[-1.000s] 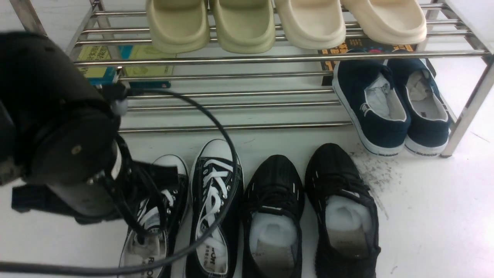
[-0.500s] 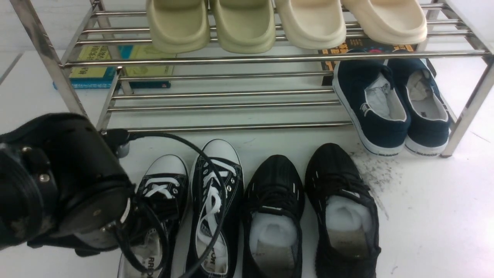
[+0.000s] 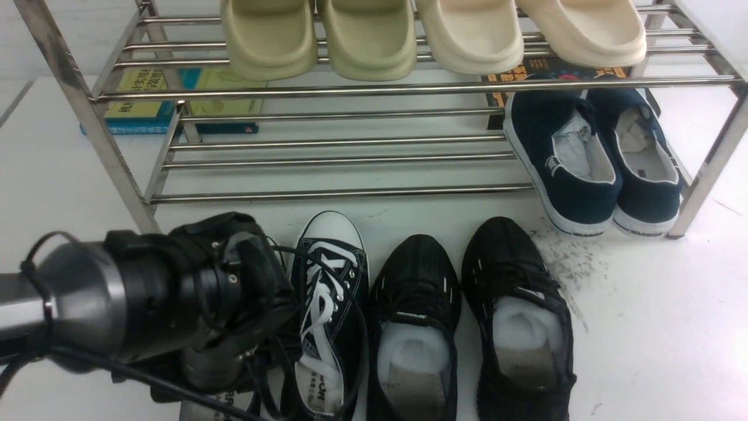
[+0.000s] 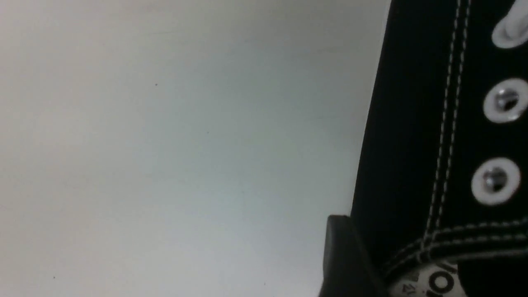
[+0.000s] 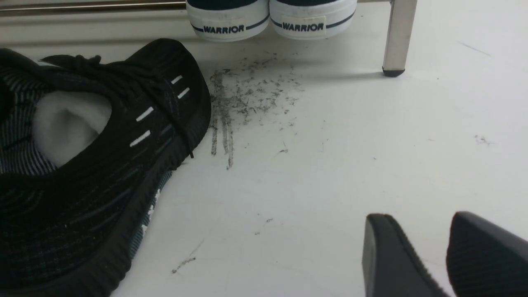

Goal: Take the shoes off the shelf with your hand on the white table.

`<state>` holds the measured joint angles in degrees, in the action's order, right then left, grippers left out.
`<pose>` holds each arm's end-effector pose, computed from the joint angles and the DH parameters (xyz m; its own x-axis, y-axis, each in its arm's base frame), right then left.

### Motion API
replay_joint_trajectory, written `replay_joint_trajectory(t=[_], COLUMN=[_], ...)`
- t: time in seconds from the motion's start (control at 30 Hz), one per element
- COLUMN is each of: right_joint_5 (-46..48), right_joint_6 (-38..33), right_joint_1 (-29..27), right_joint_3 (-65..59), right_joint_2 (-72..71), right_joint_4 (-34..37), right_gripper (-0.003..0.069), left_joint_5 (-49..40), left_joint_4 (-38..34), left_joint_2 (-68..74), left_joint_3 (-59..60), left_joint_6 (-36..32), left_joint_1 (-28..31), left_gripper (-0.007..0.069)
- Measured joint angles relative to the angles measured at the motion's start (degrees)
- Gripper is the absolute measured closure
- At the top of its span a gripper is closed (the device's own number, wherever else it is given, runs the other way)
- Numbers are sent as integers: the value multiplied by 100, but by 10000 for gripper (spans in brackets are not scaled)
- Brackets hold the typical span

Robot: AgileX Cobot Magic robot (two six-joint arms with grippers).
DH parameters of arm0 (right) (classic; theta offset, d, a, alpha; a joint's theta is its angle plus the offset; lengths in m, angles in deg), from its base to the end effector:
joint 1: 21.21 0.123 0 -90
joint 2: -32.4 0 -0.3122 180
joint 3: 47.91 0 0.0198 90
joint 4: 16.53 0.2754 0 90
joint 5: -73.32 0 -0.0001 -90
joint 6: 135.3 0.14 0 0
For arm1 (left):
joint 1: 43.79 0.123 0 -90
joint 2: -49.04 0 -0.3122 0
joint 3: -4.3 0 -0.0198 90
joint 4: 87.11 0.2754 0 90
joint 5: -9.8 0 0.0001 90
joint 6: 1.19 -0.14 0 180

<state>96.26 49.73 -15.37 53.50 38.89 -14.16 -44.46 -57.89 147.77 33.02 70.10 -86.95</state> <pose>0.0949 0.0120 0.1583 -0.3197 0.0935 -0.9429 -0.0775 0.9892 0.1243 0.2441 -0.1528 0.1514 -0.9313 -0.1345 -0.3386 -0.2137 0.9544 0.2085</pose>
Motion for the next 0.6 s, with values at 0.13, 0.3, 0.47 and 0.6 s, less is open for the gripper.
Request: replay_joint_trajectory(t=[0.13, 0.3, 0.47, 0.6], right_joint_5=[0, 0, 0, 0], right_joint_6=[0, 0, 0, 0], right_joint_1=[0, 0, 0, 0], right_joint_3=[0, 0, 0, 0], right_joint_2=[0, 0, 0, 0], right_joint_4=[0, 0, 0, 0], right_gripper=[421, 421, 421, 421], left_joint_5=[40, -131, -185, -233], left_joint_4=[144, 225, 256, 325], left_joint_2=[107, 18, -234, -389], left_joint_3=[0, 0, 0, 0], left_joint_6=[249, 609, 855, 1041], left_joint_1=[0, 0, 0, 0], left_gripper=[393, 608, 615, 615])
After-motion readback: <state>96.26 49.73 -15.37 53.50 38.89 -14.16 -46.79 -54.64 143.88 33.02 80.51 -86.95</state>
